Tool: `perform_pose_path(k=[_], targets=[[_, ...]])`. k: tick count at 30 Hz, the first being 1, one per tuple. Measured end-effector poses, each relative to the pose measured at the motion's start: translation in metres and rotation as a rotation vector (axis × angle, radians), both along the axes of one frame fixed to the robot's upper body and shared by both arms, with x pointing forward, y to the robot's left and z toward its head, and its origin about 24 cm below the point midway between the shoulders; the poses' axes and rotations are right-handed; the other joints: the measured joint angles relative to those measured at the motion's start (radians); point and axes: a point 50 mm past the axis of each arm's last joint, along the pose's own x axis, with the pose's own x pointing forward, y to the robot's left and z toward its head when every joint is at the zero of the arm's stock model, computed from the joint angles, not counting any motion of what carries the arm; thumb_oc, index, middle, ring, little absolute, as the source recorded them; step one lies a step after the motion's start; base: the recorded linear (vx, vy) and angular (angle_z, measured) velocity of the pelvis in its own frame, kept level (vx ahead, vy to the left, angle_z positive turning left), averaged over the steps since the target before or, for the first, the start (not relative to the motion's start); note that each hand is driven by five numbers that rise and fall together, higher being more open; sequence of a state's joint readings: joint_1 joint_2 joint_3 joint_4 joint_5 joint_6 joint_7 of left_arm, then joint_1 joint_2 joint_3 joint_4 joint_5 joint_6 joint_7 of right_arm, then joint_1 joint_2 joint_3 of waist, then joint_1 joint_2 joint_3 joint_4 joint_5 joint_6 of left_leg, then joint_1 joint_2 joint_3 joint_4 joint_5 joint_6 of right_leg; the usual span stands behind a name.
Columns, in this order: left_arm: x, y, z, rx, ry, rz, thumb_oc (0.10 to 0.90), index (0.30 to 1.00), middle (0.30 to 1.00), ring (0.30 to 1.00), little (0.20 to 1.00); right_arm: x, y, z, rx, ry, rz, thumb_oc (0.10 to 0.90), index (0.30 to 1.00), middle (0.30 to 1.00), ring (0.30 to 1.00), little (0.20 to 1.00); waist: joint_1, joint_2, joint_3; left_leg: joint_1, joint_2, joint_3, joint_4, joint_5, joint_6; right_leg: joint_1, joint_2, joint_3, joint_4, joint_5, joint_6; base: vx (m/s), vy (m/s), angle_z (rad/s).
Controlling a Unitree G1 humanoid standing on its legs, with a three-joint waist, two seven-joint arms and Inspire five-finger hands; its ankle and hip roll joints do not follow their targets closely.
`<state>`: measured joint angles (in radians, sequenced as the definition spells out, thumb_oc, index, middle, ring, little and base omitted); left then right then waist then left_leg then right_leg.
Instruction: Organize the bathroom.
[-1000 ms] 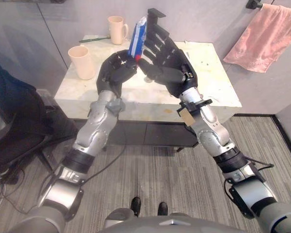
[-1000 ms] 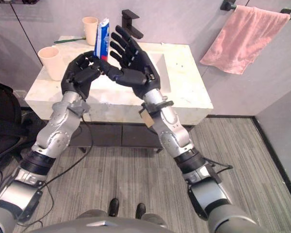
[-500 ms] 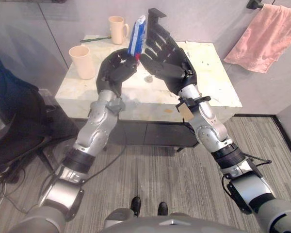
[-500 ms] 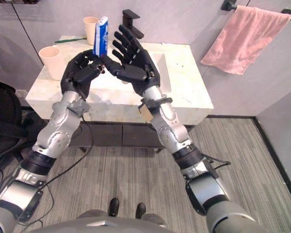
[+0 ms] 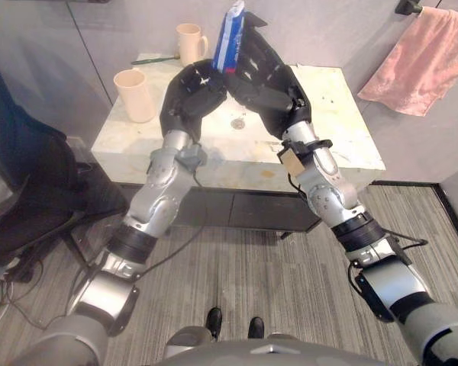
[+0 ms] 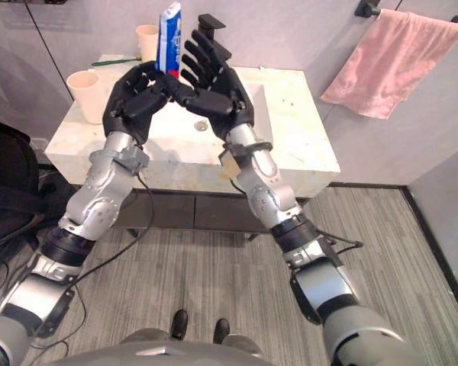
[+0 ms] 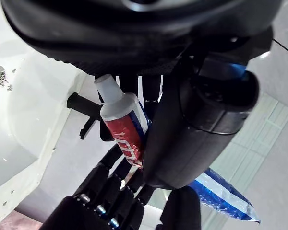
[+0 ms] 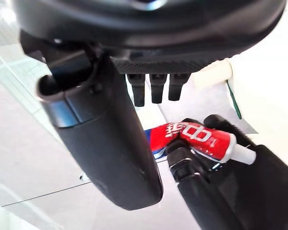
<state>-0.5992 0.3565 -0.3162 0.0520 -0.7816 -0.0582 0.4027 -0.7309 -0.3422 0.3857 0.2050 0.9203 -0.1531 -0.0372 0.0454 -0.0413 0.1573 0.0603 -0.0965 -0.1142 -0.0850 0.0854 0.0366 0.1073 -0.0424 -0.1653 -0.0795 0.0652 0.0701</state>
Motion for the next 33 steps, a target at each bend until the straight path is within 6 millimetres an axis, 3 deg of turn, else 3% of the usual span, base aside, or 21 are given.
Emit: perform_pose_path(k=[7, 9, 11, 12, 25, 26, 28, 30, 33], targets=[[0.003, 0.001, -0.008, 0.01, 0.03, 0.002, 0.4, 0.3, 0.3, 0.3, 0.3, 0.001, 0.003, 0.014, 0.005, -0.038, 0.002, 0.8, 0.9, 0.9, 0.9, 0.9, 0.007, 0.0, 0.0, -0.002, -0.001, -0.007, 0.0, 0.0, -0.002, 0.0, -0.001, -0.006, 0.0, 0.0, 0.0, 0.01, 0.007, 0.02], [0.003, 0.0, -0.007, 0.012, 0.027, -0.005, 0.4, 0.3, 0.3, 0.3, 0.3, 0.001, 0.003, 0.014, 0.007, -0.037, -0.001, 0.667, 0.7, 0.7, 0.7, 0.7, 0.007, 0.0, 0.0, -0.003, -0.002, -0.01, 0.0, 0.0, -0.002, 0.001, -0.001, -0.01, 0.0, 0.0, 0.0, 0.01, 0.008, 0.04], [0.003, 0.0, -0.008, 0.014, 0.025, -0.011, 0.4, 0.3, 0.3, 0.3, 0.3, 0.001, 0.003, 0.014, 0.014, -0.032, 0.001, 0.464, 0.396, 0.396, 0.396, 0.396, 0.006, 0.0, 0.0, -0.003, -0.002, -0.013, 0.0, 0.002, 0.0, 0.001, -0.002, -0.014, 0.0, 0.0, 0.0, 0.01, 0.01, 0.04], [0.003, 0.0, -0.008, 0.015, 0.024, -0.014, 0.4, 0.3, 0.3, 0.3, 0.3, 0.001, 0.003, 0.014, 0.014, -0.032, 0.001, 0.4, 0.3, 0.3, 0.3, 0.3, 0.006, 0.0, 0.0, -0.004, -0.002, -0.015, 0.0, 0.002, 0.0, 0.001, -0.002, -0.016, 0.0, 0.0, 0.0, 0.02, 0.01, 0.05], [0.001, -0.01, -0.012, 0.046, 0.031, -0.063, 0.4, 0.3, 0.3, 0.3, 0.3, 0.01, -0.007, 0.01, 0.043, 0.002, -0.045, 0.4, 0.3, 0.3, 0.3, 0.3, 0.004, 0.0, 0.0, -0.004, -0.005, -0.017, 0.0, 0.004, 0.001, 0.001, -0.004, -0.021, 0.0, 0.0, 0.0, 0.0, 0.002, 0.01], [0.001, -0.01, -0.012, 0.046, 0.031, -0.063, 0.439, 0.359, 0.359, 0.359, 0.359, 0.01, -0.007, 0.01, 0.043, 0.003, -0.045, 0.4, 0.3, 0.3, 0.3, 0.3, 0.004, 0.0, 0.0, -0.004, -0.005, -0.017, 0.0, 0.004, 0.0, 0.001, -0.004, -0.021, 0.0, 0.0, 0.0, 0.0, 0.0, 0.0], [0.001, -0.01, -0.012, 0.046, 0.031, -0.063, 0.588, 0.582, 0.582, 0.582, 0.582, 0.01, -0.007, 0.01, 0.043, 0.003, -0.045, 0.4, 0.3, 0.3, 0.3, 0.3, 0.004, 0.0, 0.0, -0.004, -0.005, -0.017, 0.0, 0.004, 0.0, 0.001, -0.004, -0.021, 0.0, 0.0, 0.0, 0.0, 0.0, 0.0], [0.001, -0.011, -0.012, 0.048, 0.031, -0.067, 0.8, 0.9, 0.9, 0.9, 0.9, 0.01, -0.008, 0.011, 0.045, 0.003, -0.049, 0.4, 0.3, 0.3, 0.3, 0.3, 0.006, 0.0, 0.0, -0.004, -0.005, -0.017, 0.0, 0.004, 0.001, 0.001, -0.004, -0.021, 0.0, 0.0, 0.0, 0.0, 0.0, 0.0], [0.001, -0.013, -0.013, 0.054, 0.029, -0.079, 0.8, 0.9, 0.9, 0.9, 0.9, 0.011, -0.011, 0.011, 0.053, 0.005, -0.063, 0.4, 0.3, 0.3, 0.3, 0.3, 0.008, 0.0, 0.0, -0.004, -0.005, -0.018, 0.0, 0.005, 0.002, 0.001, -0.005, -0.022, 0.0, 0.0, 0.0, 0.0, 0.0, 0.0]])
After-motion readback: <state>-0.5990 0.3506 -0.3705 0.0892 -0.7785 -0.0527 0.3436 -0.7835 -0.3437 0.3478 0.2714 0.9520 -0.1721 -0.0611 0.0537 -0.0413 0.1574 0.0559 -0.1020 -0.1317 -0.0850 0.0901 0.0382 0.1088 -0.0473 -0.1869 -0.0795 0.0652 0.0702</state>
